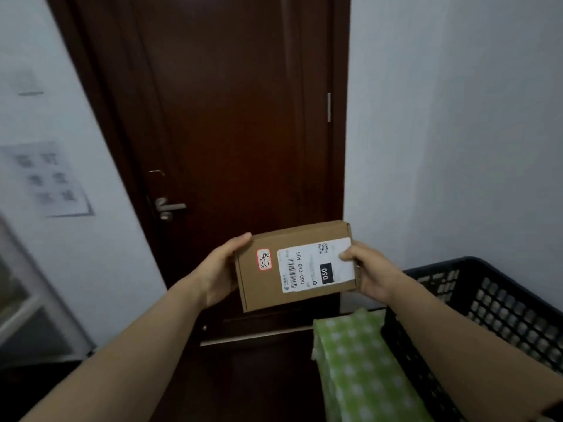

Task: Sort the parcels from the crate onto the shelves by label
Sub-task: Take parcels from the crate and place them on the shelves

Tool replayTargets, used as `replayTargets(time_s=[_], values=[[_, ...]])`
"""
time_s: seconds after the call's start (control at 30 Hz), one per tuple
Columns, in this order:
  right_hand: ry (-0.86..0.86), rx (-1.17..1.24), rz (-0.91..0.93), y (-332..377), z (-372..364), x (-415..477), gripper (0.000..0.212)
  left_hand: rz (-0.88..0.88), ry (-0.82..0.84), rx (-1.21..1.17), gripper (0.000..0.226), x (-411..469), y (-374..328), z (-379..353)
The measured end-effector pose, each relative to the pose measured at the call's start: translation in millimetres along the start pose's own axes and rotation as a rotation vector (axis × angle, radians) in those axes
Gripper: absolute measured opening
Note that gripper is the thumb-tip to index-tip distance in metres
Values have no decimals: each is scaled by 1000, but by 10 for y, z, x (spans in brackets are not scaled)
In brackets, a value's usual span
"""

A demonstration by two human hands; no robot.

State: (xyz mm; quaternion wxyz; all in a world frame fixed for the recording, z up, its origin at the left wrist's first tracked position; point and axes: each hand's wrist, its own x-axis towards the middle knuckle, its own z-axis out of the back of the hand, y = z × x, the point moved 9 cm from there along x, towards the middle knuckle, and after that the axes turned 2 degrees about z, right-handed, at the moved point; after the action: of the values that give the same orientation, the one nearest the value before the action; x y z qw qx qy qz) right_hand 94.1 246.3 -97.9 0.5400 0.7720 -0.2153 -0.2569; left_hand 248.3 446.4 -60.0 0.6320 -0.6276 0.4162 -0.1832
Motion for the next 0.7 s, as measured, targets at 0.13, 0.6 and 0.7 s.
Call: replayTargets(time_s=[0.13, 0.6, 0.7], values=[[150, 61, -64, -316, -975, -96, 33, -83, -243, -143, 25, -533, 26, 859], [446, 59, -225, -1309, -2946, -994, 58, -227, -592, -295, 49, -2293, 378, 2456], [498, -101, -133, -1179, -3128, -980, 66, -250, -651, -225, 59, -2677, 261, 2620]])
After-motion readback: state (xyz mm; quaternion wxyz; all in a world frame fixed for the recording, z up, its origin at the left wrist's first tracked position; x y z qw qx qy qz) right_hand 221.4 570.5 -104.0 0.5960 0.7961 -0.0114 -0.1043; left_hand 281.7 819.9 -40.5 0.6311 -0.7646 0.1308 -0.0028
